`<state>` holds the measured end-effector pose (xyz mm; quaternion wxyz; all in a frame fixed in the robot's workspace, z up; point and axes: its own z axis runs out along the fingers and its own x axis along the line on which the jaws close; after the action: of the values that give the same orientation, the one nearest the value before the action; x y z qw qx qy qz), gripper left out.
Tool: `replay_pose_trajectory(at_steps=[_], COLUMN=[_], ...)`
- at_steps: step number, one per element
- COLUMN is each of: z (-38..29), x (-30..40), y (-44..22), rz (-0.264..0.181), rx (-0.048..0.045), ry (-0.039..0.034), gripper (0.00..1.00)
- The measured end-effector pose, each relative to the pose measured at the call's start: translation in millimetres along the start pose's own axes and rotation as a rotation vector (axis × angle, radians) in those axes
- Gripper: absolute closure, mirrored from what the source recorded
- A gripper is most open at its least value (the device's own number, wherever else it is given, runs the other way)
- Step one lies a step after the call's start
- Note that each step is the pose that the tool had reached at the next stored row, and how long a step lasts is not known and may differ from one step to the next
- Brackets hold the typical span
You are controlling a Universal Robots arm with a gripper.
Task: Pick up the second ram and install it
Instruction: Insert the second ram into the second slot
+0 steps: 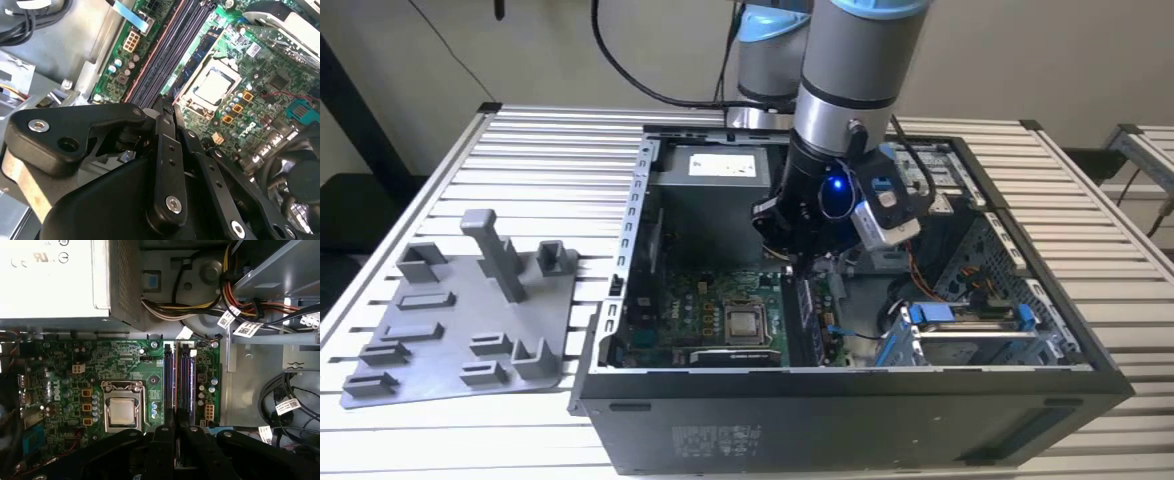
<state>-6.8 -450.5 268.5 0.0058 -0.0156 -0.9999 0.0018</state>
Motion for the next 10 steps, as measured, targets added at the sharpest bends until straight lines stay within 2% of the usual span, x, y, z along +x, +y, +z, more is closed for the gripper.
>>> replay_pose_trajectory(at_steps=[10], z=[18.2], x=[0.0], y=[-7.4], rz=[0.008], rx=[-0.0002], ry=[0.0], gripper=[0.86])
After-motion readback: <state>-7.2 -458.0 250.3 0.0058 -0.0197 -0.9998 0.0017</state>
